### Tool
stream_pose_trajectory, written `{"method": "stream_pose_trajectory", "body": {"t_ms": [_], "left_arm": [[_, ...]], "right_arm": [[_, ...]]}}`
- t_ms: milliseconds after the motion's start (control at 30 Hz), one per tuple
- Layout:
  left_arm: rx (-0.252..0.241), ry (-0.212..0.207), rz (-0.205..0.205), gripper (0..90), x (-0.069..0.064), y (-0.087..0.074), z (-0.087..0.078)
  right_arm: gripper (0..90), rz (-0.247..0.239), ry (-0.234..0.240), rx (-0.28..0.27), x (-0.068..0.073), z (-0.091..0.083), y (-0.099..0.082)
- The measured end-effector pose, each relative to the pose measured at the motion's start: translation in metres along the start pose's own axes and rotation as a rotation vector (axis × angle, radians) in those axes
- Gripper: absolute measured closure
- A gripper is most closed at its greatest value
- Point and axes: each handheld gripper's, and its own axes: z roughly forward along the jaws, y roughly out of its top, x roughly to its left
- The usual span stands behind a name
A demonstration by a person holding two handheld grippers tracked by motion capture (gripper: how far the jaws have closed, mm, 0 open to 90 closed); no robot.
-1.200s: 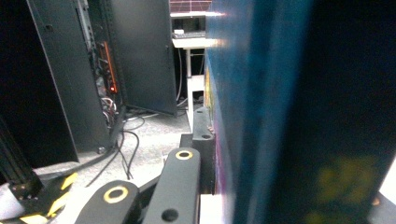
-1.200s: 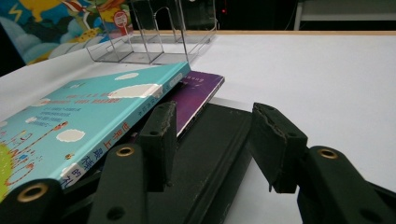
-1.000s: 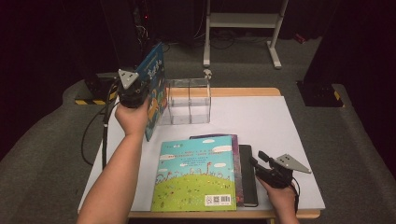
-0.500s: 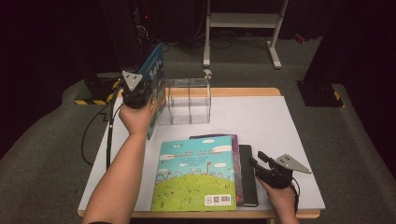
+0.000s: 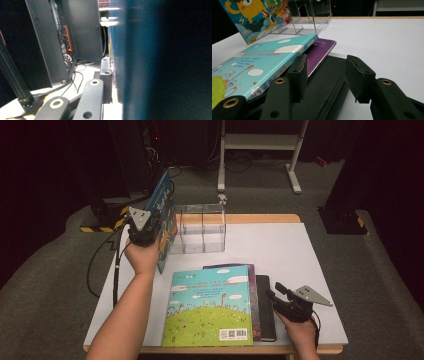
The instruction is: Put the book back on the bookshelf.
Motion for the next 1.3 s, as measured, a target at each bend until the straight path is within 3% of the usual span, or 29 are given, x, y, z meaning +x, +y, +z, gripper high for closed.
{"method": "stream_pose_trajectory", "body": {"t_ms": [133,200,433,733,1300], "left_arm": [[0.010,0.014,0.013,74.5,0.005,-0.001,0.000],[0.013,0.014,-0.010,78.6,0.007,0.000,0.001],[0.000,0.019,-0.032,80.9,0.009,0.000,0.007],[0.008,0.031,-0.029,81.3,0.009,0.001,0.016],[0.003,0.051,-0.015,78.7,0.014,0.001,0.013]], "right_arm": [[52.0,-0.001,0.004,0.001,0.002,0.000,0.000],[52.1,-0.001,0.003,0.002,0.002,0.001,0.000],[52.7,-0.003,0.003,0.001,0.002,0.001,-0.001],[53.1,-0.001,0.007,-0.003,0.002,0.000,-0.001],[53.4,-0.006,0.008,-0.001,0.003,0.001,-0.001]]}}
